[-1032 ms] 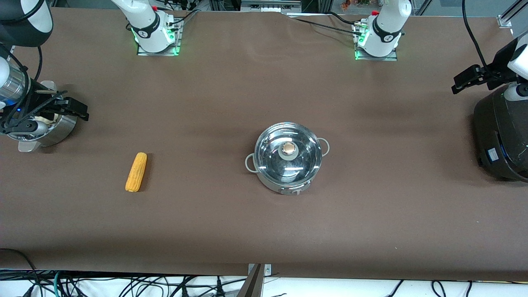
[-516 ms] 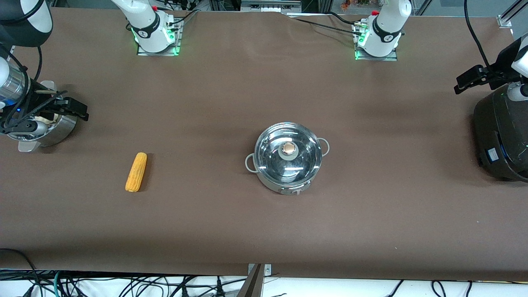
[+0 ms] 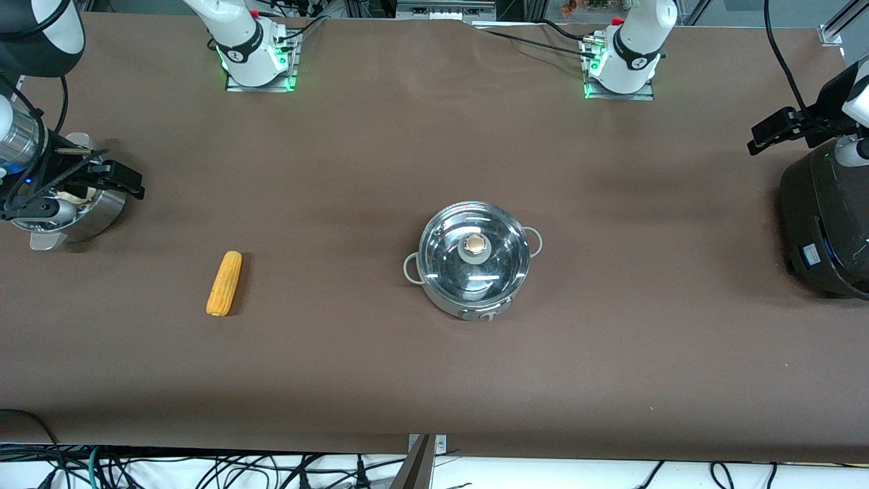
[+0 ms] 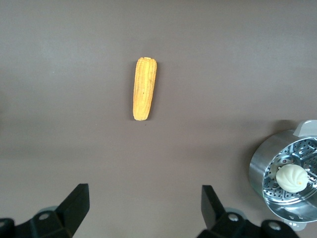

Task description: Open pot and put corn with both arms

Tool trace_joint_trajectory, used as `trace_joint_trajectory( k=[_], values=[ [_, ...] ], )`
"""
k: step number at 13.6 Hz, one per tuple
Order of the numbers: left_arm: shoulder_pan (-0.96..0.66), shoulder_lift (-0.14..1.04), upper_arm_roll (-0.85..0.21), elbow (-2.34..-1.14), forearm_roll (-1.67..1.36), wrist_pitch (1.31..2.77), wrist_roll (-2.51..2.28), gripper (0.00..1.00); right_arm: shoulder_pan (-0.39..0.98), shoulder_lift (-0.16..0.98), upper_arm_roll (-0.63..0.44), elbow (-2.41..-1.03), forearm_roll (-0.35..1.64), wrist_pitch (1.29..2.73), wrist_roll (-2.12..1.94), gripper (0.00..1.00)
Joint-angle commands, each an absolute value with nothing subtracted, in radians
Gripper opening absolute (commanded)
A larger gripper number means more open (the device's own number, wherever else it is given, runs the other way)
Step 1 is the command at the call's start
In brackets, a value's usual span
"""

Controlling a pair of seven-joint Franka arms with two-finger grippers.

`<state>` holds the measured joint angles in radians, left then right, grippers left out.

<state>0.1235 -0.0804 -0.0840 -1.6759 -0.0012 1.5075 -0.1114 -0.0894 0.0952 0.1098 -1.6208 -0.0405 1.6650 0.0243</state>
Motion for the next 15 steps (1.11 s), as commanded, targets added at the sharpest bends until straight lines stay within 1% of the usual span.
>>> trace_joint_trajectory(
  k=[1,5,6,9,10,12,15],
  values=[
    [0.132,-0.094,-0.087,-1.689,0.0,1.519,-0.087,1.0,-0.101,0.124,0.114,-1.582,-0.044,1.66,0.02,1.0],
    [0.135,-0.084,-0.087,-1.68,0.0,1.517,-0.087,1.0,-0.103,0.167,0.115,-1.582,-0.046,1.67,0.015,1.0],
    [0.137,-0.084,-0.087,-1.681,0.0,1.516,-0.086,1.0,-0.103,0.172,0.115,-1.582,-0.041,1.692,0.015,1.0],
    [0.137,-0.08,-0.089,-1.674,0.0,1.516,-0.087,1.0,-0.095,0.25,0.12,-1.582,-0.038,1.745,0.021,1.0],
    [0.135,-0.08,-0.092,-1.674,0.0,1.516,-0.087,1.0,-0.092,0.261,0.121,-1.582,-0.043,1.781,0.029,1.0],
    [0.135,-0.08,-0.094,-1.674,0.0,1.516,-0.086,1.0,-0.087,0.317,0.123,-1.585,-0.037,1.836,0.029,1.0],
    [0.135,-0.08,-0.094,-1.674,0.0,1.514,-0.087,1.0,-0.066,0.443,0.123,-1.591,-0.037,1.957,0.029,1.0]
  ],
)
